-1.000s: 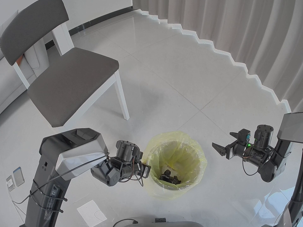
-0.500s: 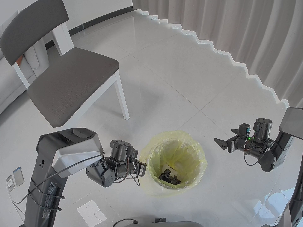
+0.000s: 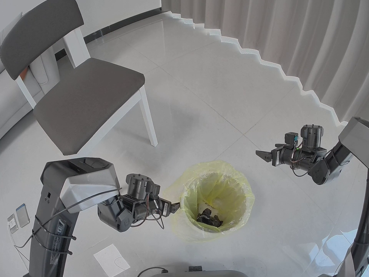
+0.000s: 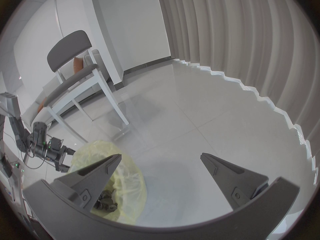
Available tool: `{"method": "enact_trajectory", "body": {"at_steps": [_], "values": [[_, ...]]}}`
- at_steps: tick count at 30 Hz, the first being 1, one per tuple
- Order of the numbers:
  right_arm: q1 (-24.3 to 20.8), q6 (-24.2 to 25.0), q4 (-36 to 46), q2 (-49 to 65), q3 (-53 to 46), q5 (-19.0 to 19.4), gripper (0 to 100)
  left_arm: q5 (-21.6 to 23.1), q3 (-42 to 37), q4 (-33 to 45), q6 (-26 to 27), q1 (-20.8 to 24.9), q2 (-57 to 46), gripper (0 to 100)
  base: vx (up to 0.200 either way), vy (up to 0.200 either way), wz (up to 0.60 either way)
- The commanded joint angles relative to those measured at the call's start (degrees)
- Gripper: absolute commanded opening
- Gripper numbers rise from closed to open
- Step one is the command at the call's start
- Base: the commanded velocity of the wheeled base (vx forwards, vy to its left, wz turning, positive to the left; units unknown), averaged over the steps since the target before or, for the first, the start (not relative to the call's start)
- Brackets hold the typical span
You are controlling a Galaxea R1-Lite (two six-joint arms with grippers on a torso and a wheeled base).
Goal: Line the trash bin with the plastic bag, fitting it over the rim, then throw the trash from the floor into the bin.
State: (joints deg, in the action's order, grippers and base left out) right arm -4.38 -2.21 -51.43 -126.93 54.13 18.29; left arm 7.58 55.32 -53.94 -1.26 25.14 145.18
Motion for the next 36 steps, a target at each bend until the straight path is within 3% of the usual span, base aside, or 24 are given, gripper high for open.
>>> {"method": "enact_trajectory", "body": {"at_steps": [1, 10, 24, 29, 36], "values": [[-0.3, 0.4, 4.7, -4.3, 7.9, 0.3, 100, 0.1, -3.4, -2.0, 0.0, -2.3, -0.4, 100, 0.0, 0.0, 0.0], [-3.2, 0.1, 9.0, -8.6, 14.7, 0.3, 100, -0.1, -5.7, -2.3, 0.4, -3.7, -0.9, 100, 0.0, 0.0, 0.0], [-9.4, 0.1, 15.7, -10.9, 22.4, 0.3, 100, 0.2, -14.3, -8.3, 0.4, -7.2, -4.8, 100, 0.0, 0.0, 0.0], [-12.3, -0.7, 17.7, -14.7, 24.8, 0.3, 100, 0.3, -18.1, -13.9, 0.4, -8.6, -5.2, 100, 0.0, 0.0, 0.0], [-13.1, -1.4, 19.6, -17.0, 27.6, 0.3, 100, 0.4, -19.1, -14.6, 0.4, -9.1, -5.8, 100, 0.0, 0.0, 0.0]]}}
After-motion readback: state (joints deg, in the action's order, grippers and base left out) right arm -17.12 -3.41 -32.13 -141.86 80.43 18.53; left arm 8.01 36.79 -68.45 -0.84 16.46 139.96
